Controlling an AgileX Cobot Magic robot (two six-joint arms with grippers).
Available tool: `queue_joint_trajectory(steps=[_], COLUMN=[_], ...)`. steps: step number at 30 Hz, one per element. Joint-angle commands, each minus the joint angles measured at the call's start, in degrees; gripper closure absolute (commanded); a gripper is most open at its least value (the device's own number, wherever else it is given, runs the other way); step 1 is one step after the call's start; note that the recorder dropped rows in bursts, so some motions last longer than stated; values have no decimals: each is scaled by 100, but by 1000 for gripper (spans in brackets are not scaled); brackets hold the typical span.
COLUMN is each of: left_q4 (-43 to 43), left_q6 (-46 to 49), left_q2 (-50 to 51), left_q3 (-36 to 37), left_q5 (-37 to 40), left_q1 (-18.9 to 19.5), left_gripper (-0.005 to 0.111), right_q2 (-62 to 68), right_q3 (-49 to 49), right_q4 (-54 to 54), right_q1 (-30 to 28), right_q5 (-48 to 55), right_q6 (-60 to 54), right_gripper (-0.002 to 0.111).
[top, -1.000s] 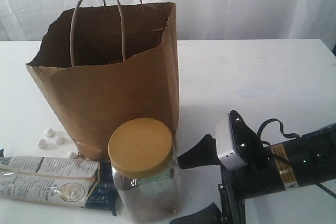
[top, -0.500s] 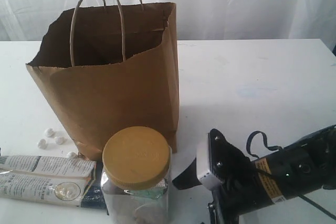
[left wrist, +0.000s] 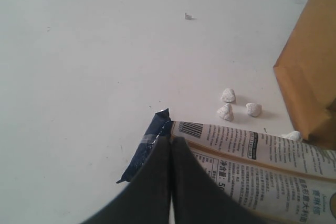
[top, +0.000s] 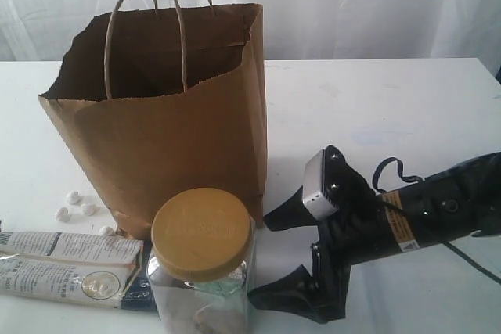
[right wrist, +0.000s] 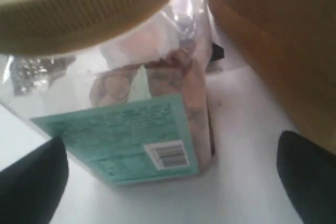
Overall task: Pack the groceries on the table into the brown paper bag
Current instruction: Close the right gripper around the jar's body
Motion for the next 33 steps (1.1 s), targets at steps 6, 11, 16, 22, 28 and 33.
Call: queue_joint_trajectory(steps=[6,11,16,22,28,33], left_q4=[-43,-43,-43,-43,-43,-43], left_q6=[-52,-52,-52,-52,-52,-52], left_q2=[-26,-26,-26,-26,-26,-26], left_q3=[6,6,6,6,6,6], left_q5=[-45,-45,-45,-45,-45,-45], left_q1=[-21,-21,-21,-21,-21,-21], left_gripper=[107,107,107,107,107,107], right_q2=[500,500,500,500,500,500], right_q3=[-218,-218,-218,-218,-253,-253], right_q4=[-11,-11,398,464,532,532], right_q1=[12,428,595,595,595,595], right_q5=[-662,-510,-326,-748,-843,-843], right_q6=[-569,-694,-694,-667,-733,-733], right_gripper=[3,3,3,3,3,3])
